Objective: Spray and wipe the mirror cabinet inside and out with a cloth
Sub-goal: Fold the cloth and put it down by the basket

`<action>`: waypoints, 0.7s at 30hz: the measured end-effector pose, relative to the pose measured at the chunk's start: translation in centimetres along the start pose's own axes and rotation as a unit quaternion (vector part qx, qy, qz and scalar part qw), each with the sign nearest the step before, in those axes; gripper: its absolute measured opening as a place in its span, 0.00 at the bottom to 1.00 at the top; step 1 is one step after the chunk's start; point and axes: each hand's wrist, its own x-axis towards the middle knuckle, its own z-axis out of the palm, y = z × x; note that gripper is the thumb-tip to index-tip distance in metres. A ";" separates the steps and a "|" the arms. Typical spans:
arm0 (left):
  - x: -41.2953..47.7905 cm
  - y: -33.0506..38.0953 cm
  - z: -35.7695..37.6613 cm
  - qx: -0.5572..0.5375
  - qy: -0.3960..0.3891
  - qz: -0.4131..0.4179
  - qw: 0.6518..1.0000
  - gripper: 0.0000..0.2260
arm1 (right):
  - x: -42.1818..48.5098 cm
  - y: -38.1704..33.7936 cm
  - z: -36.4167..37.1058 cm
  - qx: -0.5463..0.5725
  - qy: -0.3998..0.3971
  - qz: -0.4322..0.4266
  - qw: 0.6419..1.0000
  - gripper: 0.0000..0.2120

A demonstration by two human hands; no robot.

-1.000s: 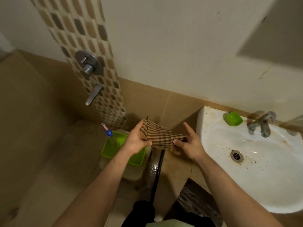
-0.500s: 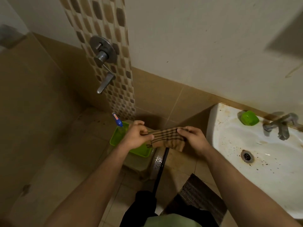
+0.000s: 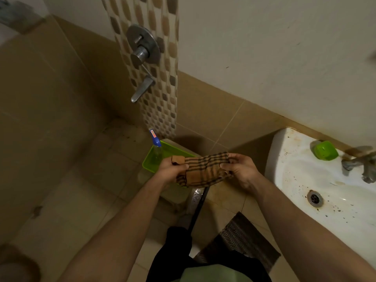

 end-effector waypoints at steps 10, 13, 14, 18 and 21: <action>2.7 -4.4 -0.1 -0.027 0.099 -0.044 0.994 0.12 | 5.9 1.7 3.5 -0.363 0.035 -0.107 0.925 0.12; 4.8 -6.7 0.4 -0.115 0.097 -0.078 0.986 0.11 | 8.9 2.2 5.6 -0.470 0.008 -0.136 0.872 0.14; 5.6 -7.4 0.5 -0.135 0.090 -0.092 0.983 0.11 | 9.8 2.5 6.3 -0.495 0.003 -0.144 0.857 0.15; 9.0 -9.8 0.7 -0.197 0.097 -0.127 0.967 0.09 | 13.3 4.8 9.1 -0.546 -0.028 -0.163 0.821 0.11; 11.6 -10.9 0.7 -0.246 0.101 -0.149 0.952 0.13 | 15.8 6.5 10.4 -0.559 -0.045 -0.167 0.811 0.11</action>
